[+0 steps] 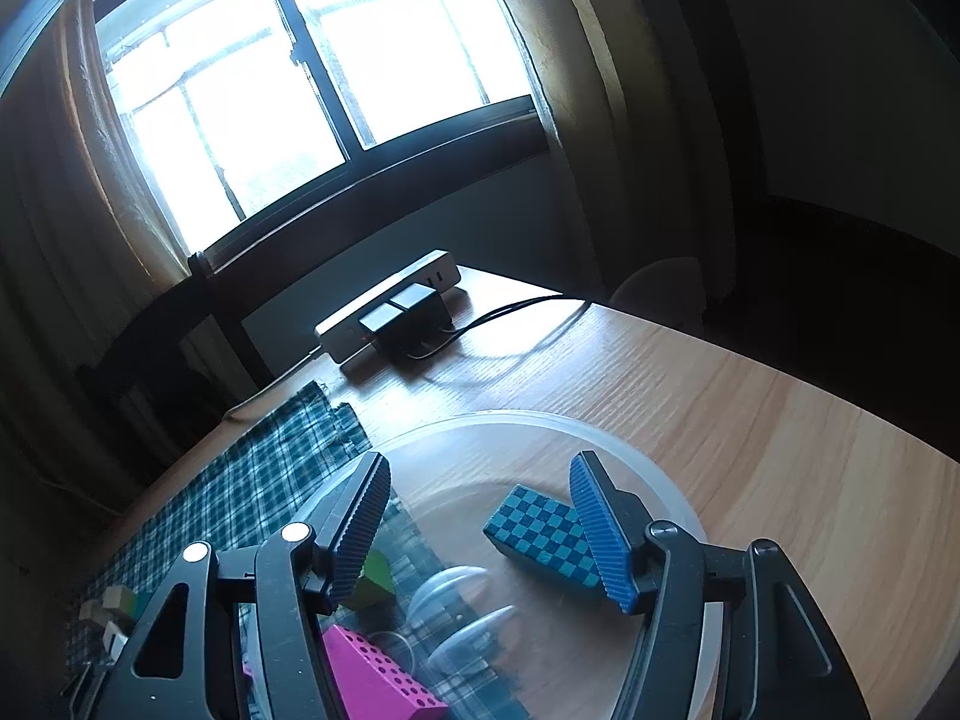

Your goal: Organize rigid objects

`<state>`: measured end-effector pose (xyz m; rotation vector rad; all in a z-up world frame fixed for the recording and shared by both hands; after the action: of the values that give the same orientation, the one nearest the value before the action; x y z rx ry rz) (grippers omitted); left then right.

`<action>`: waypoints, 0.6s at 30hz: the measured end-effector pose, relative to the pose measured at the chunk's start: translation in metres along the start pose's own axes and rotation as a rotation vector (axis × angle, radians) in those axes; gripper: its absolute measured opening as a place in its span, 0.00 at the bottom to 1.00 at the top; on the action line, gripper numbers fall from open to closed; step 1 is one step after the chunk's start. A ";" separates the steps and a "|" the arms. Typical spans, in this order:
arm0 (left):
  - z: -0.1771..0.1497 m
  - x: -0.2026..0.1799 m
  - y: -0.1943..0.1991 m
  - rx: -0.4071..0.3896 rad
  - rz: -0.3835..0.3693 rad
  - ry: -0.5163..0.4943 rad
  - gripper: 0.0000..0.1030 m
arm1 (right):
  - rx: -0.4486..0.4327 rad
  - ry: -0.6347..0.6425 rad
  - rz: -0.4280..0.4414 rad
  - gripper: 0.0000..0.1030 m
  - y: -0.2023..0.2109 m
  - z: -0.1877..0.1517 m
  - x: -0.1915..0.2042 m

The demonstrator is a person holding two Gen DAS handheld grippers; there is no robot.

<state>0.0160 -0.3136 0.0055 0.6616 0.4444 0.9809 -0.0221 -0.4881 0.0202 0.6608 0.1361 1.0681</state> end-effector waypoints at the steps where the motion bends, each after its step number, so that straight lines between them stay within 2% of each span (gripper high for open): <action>1: 0.000 -0.003 -0.001 0.003 -0.007 -0.008 0.66 | -0.001 -0.003 0.002 0.64 0.000 0.000 0.000; 10: 0.001 -0.025 -0.005 -0.020 -0.034 -0.077 0.66 | 0.008 -0.022 0.017 0.64 -0.002 0.001 -0.003; 14: 0.001 -0.016 -0.005 -0.007 -0.050 -0.039 0.66 | 0.012 -0.024 0.022 0.64 -0.003 0.001 -0.003; 18: 0.001 0.008 -0.002 -0.016 -0.031 0.024 0.66 | 0.013 -0.026 0.023 0.64 -0.003 0.000 -0.003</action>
<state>0.0217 -0.3082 0.0044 0.6272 0.4664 0.9626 -0.0209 -0.4913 0.0181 0.6888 0.1135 1.0811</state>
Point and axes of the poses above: each gripper's, at about its wrist camera, not at the fingertips, and y roughly against the way its jaws point, x to its left, z to its top, the point moved 7 cm from there along -y, roughly the way its jaws point, and after that the axes turned 10 degrees about y, right-handed, at the moved point
